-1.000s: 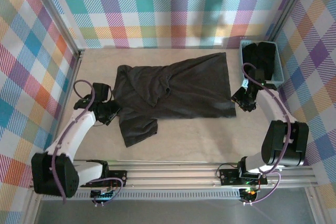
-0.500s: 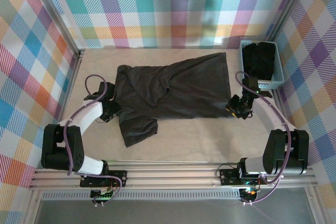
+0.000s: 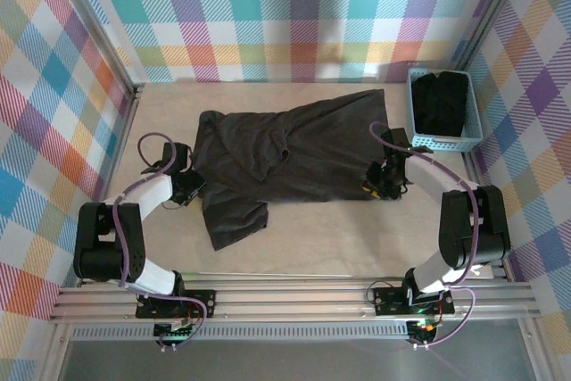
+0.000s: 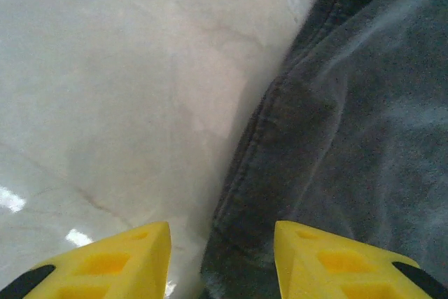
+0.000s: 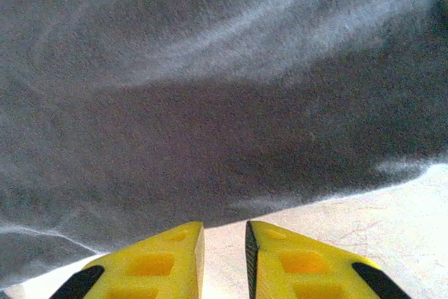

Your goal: Fold and stack the t-shirts

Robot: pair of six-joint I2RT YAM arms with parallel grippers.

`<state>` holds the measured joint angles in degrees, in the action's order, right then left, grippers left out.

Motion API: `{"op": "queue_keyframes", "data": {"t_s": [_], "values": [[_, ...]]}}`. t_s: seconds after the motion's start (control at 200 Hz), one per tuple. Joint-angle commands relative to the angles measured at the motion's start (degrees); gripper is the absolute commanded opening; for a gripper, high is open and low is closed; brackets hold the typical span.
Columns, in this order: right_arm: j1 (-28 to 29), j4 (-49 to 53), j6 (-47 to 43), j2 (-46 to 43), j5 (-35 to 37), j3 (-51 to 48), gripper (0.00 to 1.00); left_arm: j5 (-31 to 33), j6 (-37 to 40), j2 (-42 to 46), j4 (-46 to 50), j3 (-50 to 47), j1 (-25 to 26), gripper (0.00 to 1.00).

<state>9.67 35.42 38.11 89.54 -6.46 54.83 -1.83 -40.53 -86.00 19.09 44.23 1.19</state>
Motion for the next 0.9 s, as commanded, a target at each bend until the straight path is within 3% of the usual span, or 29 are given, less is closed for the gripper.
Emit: {"op": "queue_keyframes", "data": {"t_s": [0.0,0.245,0.525,0.61,0.745,0.895], "values": [[-0.27,0.00,0.29,-0.13,0.31,0.95,0.22,-2.49,-0.93,-2.38,-2.09,-1.51,-0.40,0.39],[-0.27,0.61,0.12,-1.19,0.57,0.46,0.22,-1.95,-1.68,-1.70,-4.85,-3.01,-0.39,0.38],[-0.43,0.90,0.89,-3.23,1.87,-0.76,0.21,-3.83,-2.46,-2.90,-9.32,-2.85,-0.41,0.15],[-0.94,0.93,2.85,-5.69,3.86,-2.66,0.25,-2.53,-2.95,-0.32,-8.37,-2.13,-0.46,0.00],[-3.86,0.85,8.02,-12.06,8.86,-8.08,0.33,2.35,-3.55,8.49,-0.48,-0.46,-1.21,0.00],[-9.51,-1.36,10.41,-14.48,5.96,-13.37,0.32,0.48,-2.56,17.17,4.85,0.26,-5.05,0.00]]}}
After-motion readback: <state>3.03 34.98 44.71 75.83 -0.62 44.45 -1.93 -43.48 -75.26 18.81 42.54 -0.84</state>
